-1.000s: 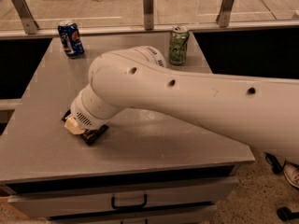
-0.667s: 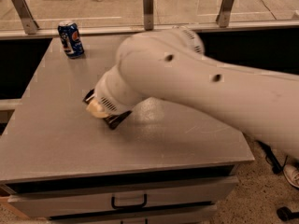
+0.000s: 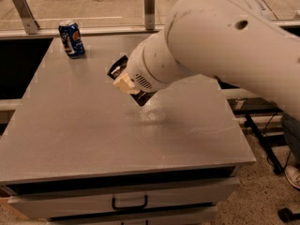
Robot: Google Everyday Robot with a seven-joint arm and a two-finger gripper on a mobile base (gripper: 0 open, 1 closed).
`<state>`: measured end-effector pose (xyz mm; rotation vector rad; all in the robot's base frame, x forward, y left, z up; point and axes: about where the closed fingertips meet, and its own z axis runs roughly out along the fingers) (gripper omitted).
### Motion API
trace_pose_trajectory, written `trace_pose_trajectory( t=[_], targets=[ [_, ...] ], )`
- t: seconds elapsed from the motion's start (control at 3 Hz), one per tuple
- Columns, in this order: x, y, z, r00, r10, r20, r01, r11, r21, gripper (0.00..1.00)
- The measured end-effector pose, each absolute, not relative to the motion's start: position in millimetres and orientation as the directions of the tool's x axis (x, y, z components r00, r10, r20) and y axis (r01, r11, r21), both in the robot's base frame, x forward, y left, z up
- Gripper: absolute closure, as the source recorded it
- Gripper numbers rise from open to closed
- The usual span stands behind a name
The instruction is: Move rxbar chocolate near green can
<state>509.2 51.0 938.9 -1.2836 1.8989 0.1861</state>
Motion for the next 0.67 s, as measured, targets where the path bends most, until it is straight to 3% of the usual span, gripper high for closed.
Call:
trace_pose_trajectory(
  t=[0.67],
  targets=[
    [519.5,31.2,941.0,-0.142,-0.698,-0.702,-0.810,0.490,-0.322,1.00]
  ],
)
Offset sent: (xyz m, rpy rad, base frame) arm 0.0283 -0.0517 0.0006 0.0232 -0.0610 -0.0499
